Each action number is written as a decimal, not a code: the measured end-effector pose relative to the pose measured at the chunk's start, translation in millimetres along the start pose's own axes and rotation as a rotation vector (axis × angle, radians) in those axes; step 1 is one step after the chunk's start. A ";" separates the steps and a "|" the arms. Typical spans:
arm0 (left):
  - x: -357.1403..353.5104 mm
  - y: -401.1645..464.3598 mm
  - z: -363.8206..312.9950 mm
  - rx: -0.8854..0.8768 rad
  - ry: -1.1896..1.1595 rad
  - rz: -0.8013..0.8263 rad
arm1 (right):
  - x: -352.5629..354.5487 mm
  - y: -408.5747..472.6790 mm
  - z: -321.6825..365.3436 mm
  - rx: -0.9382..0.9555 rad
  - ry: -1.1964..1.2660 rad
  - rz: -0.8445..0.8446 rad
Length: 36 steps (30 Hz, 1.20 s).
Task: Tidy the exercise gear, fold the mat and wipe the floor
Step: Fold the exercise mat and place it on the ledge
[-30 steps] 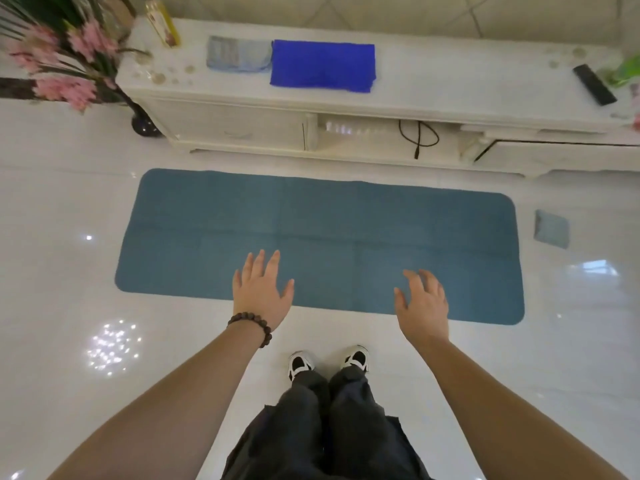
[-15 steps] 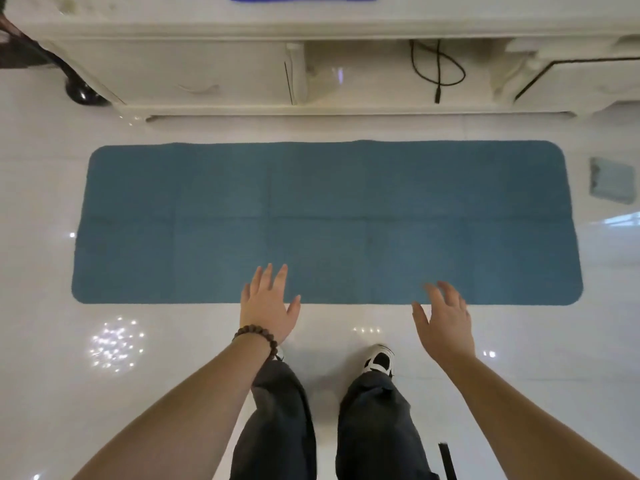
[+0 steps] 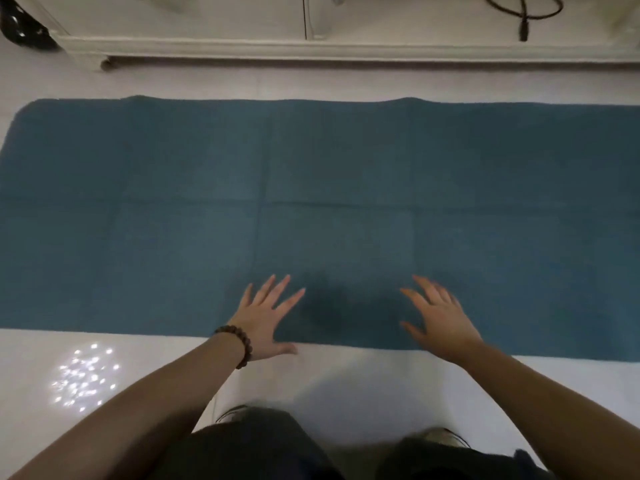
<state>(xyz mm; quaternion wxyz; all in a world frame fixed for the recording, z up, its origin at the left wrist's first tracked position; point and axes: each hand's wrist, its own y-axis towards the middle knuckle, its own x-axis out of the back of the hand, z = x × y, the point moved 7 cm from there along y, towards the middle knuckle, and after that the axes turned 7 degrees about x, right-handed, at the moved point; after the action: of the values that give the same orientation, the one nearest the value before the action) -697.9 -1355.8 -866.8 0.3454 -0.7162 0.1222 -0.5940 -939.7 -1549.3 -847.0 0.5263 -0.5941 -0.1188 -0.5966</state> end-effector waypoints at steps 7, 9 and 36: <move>-62.1 27.1 8.3 -0.026 0.166 -0.151 | -56.7 24.6 -7.1 0.139 -0.161 0.111; -56.4 25.7 13.8 -0.008 0.168 -0.223 | -66.8 19.8 -7.5 0.122 -0.200 0.169; 284.8 63.9 57.7 0.061 0.077 -1.000 | 239.8 95.0 -6.4 -0.038 -0.482 -0.599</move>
<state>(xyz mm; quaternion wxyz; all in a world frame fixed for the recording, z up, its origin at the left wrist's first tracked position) -553.7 -1549.1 -692.6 0.0345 -0.6543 -0.2406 -0.7161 -808.1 -1710.6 -694.7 0.2747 -0.6658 -0.3965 -0.5693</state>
